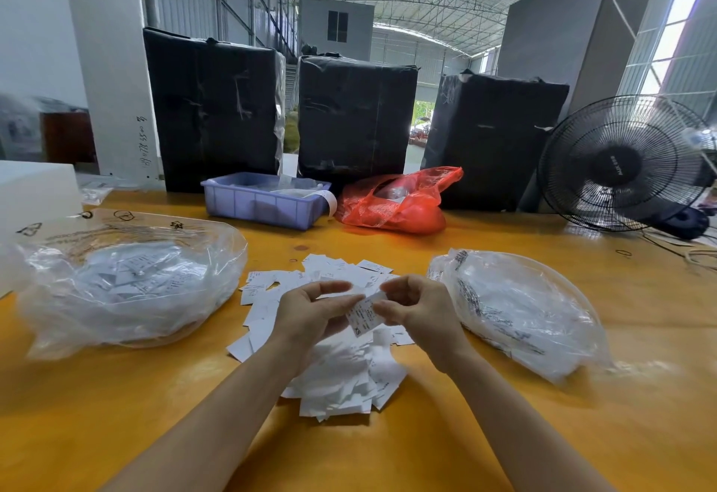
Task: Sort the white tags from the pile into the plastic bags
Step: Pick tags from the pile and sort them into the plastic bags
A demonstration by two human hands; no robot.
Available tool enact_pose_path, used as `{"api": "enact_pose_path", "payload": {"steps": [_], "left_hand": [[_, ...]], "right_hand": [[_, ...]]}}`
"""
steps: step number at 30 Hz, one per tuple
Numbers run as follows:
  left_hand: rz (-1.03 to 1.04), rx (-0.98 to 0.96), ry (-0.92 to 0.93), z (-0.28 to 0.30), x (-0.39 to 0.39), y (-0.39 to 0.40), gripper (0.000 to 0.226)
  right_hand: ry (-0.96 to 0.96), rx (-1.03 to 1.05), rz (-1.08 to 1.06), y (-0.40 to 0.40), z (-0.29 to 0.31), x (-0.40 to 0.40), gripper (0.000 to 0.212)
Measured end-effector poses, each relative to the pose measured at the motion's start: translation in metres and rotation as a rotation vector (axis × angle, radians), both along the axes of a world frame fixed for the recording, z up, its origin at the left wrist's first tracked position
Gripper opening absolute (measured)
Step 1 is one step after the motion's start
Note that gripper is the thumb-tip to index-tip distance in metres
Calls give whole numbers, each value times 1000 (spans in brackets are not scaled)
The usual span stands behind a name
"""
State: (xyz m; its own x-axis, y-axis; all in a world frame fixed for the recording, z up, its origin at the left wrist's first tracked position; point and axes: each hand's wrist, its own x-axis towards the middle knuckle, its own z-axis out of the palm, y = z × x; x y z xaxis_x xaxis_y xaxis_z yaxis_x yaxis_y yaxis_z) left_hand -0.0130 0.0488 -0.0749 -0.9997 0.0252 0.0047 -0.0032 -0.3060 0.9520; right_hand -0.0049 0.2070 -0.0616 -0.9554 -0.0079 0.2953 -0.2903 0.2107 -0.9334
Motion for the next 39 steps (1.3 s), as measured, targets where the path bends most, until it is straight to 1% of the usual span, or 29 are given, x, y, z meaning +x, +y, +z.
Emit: {"api": "enact_pose_path", "payload": {"steps": [2,4,7,10,12,14,16,18,20,22,24,26,28,31,33,35,39], "left_hand": [[13,28,-6,1,0,0,38],[33,7,4,0,0,1,33],[51,25,42,-3,0,1,27],[129,-40,117,-4,0,3,27],[190,-87,193,-4,1,4,27],[227,-95,262,-3,3,6,28],[240,-91,293,-3,4,7,31],[222,-74,262,-3,2,8,37],[168,-38,157,-2,1,7,37],[82,-33,61,-3,1,6,24],[35,-78,38,-5,0,5,13],[29,-87,56,-6,0,4,8],[34,-73,72,-5,0,4,6],[34,-72,62,-2,2,4,9],[36,-74,64,-2,3,5,10],[56,-59,76,-1,5,6,12],[108,-37,92,1,7,7,21]], "right_hand": [[-28,-26,28,-2,0,1,19],[-23,-28,27,-3,-1,2,20],[-32,-49,49,-4,-2,1,21],[-87,-92,107,-5,-1,1,17],[-144,-126,146,-7,-1,2,24],[-210,-163,189,-9,-1,4,38],[-217,-197,205,-12,-2,4,47],[-170,-200,183,-11,0,4,47],[-138,-195,154,-6,2,3,46],[-131,-176,134,-2,3,2,46],[-127,-141,128,1,3,2,47],[-117,-126,129,2,2,2,44],[-99,-153,113,1,2,1,33],[-62,-213,70,0,3,0,15],[-38,-222,44,0,4,0,14],[-24,-175,40,-1,5,1,15],[-17,1,60,-4,3,4,10]]}}
